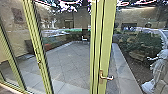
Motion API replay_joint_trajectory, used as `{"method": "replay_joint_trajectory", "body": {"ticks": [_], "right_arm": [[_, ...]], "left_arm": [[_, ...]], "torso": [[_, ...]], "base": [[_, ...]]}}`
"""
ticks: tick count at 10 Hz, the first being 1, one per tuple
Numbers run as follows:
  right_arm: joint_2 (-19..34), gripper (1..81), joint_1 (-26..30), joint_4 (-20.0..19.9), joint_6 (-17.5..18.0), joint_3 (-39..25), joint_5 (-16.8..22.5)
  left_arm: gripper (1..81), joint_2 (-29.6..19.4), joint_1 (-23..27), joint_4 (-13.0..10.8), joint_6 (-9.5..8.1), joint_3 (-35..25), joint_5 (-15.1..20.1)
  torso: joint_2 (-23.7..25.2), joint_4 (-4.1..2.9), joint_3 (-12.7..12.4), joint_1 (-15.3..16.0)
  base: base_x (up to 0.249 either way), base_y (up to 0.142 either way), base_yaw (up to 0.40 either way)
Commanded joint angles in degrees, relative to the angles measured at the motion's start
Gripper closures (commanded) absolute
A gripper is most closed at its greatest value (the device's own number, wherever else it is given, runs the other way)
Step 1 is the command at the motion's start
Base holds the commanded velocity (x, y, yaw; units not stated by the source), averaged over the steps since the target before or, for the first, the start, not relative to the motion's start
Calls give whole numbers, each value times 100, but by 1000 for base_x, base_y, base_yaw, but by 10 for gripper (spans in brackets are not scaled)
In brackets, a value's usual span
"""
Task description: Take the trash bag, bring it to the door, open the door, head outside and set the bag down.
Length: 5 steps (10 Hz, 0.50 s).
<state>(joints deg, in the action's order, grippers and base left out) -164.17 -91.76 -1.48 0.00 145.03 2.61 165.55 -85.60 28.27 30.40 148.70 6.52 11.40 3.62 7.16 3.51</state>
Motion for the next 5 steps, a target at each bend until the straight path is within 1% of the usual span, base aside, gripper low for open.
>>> {"method": "replay_joint_trajectory", "body": {"ticks": [1,5], "right_arm": [[5,10,214,-28,-18,68,354],[-31,10,258,-72,-9,42,354]], "left_arm": [[811,-57,320,-6,45,1,411],[811,-30,328,47,9,45,385]], "torso": [[-2,0,0,0],[0,0,0,0]], "base": [[0,0,0],[0,0,0]]}}
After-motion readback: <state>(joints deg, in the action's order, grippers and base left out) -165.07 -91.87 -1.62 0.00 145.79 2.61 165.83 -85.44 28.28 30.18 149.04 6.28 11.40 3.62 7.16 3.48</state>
